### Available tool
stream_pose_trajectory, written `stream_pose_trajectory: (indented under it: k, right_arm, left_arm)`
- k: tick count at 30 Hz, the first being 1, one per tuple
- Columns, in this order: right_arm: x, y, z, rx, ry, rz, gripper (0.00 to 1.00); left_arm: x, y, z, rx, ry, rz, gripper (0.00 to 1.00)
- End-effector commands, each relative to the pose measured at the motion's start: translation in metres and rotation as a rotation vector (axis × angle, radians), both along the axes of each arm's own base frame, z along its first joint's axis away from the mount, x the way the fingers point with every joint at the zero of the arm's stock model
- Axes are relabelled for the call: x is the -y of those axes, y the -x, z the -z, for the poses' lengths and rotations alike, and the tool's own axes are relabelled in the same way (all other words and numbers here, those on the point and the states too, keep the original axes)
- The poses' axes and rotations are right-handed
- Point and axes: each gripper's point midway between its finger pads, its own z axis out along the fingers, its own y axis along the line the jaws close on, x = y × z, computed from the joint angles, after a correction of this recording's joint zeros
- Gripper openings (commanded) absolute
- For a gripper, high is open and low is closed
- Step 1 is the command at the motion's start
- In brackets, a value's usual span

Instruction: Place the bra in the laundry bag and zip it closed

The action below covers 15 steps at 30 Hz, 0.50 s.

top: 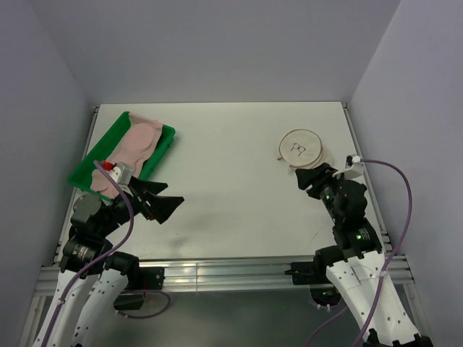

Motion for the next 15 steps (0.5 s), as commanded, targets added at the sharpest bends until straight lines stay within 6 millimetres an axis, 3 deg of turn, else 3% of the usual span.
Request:
stream_pose_trajectory:
  k: [1,7,11,12,14,15]
  right_arm:
    - [0.039,-0.024,-0.011,0.015,0.074,0.224,0.61]
    - [0.076,-0.055,0.004,-0.066,0.153,0.413,0.56]
    - [0.095,-0.075,0.006,-0.087,0.184,0.485,0.62]
    - [0.099,-0.082,0.019,-0.131,0.195,0.492,0.66]
    - [0.115,-0.094,0.021,-0.148,0.193,0.527,0.66]
    - [0.120,-0.103,0.038,-0.201,0.188,0.514,0.65]
  left_arm:
    - [0.000,0.004,-0.012,0.055,0.002,0.013,0.99]
    - [0.000,0.006,-0.013,0.060,0.008,0.019,0.99]
    - [0.001,0.007,-0.013,0.065,0.009,0.028,0.99]
    - [0.001,0.007,-0.013,0.064,0.010,0.028,0.99]
    - [0.001,0.008,-0.014,0.070,0.013,0.028,0.99]
    - [0.001,0.008,-0.014,0.070,0.013,0.029,0.99]
